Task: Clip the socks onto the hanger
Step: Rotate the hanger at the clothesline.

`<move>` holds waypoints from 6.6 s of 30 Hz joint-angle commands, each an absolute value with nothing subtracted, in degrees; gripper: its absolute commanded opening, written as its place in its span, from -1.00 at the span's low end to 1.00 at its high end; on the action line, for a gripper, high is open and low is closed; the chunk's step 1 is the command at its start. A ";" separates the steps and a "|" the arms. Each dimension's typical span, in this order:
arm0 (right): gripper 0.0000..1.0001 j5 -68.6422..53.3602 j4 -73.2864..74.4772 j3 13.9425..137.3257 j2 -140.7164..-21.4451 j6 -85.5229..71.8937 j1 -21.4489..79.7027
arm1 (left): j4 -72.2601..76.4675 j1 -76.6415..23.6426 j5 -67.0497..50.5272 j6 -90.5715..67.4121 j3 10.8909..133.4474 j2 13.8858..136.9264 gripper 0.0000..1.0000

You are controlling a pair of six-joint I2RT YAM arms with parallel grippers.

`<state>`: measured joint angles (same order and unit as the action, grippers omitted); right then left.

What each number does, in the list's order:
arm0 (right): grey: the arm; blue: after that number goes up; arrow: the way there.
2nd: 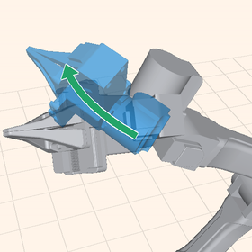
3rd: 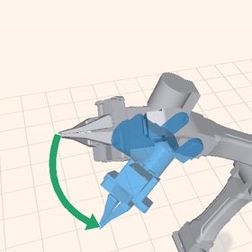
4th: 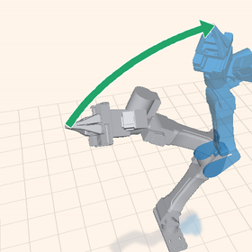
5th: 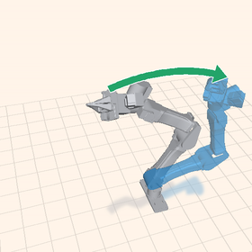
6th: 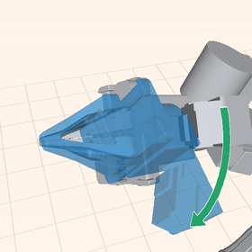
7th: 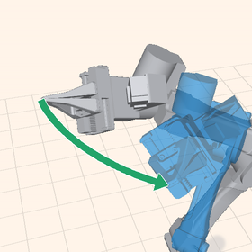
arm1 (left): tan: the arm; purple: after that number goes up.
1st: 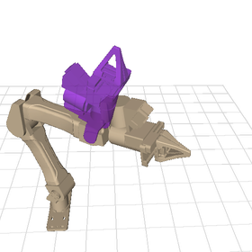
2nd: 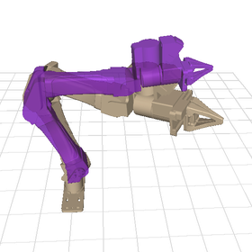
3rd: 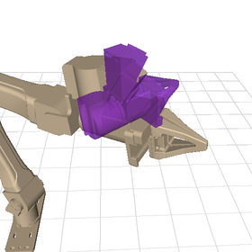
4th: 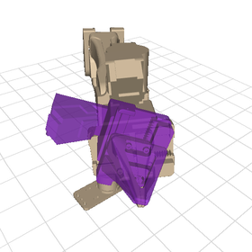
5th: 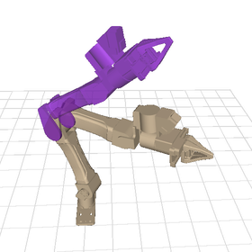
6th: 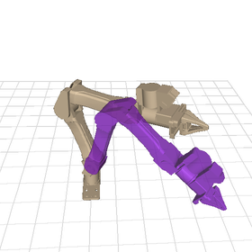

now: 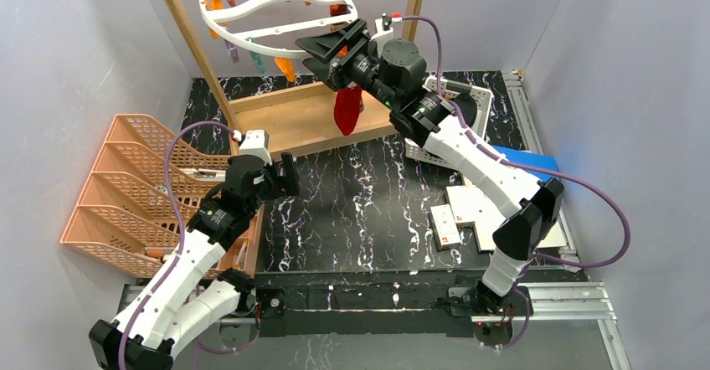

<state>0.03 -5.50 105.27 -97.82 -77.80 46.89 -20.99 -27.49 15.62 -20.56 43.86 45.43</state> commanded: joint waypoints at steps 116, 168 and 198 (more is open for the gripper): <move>0.62 5.65 -7.30 104.94 -91.90 -79.14 50.25 | -20.57 -28.13 14.24 -19.91 43.15 46.45 0.97; -0.19 2.02 1.88 111.88 -96.33 -79.18 31.56 | -20.79 -28.41 14.68 -20.04 43.15 45.71 0.97; 0.57 -5.69 0.44 111.20 -96.15 -78.14 29.44 | -20.75 -28.48 14.41 -20.13 43.08 45.79 0.97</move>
<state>-4.47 3.25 109.73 -97.80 -79.05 29.82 -20.56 -28.25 14.33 -20.56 43.55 46.39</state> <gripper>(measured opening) 0.784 0.983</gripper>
